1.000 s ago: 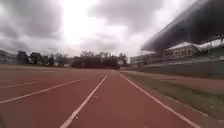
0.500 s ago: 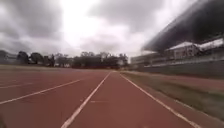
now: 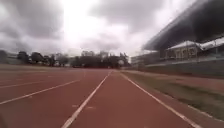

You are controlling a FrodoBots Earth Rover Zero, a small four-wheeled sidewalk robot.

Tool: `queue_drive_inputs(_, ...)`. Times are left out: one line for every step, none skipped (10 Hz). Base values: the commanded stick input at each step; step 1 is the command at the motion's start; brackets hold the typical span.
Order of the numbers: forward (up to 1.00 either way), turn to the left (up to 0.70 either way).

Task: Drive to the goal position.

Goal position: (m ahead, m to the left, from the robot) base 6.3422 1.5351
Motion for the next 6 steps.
queue_drive_inputs(0.7,0.0)
queue_drive_inputs(0.7,0.0)
queue_drive_inputs(0.7,0.0)
queue_drive_inputs(0.7,0.0)
queue_drive_inputs(0.7,0.0)
queue_drive_inputs(0.7,0.0)
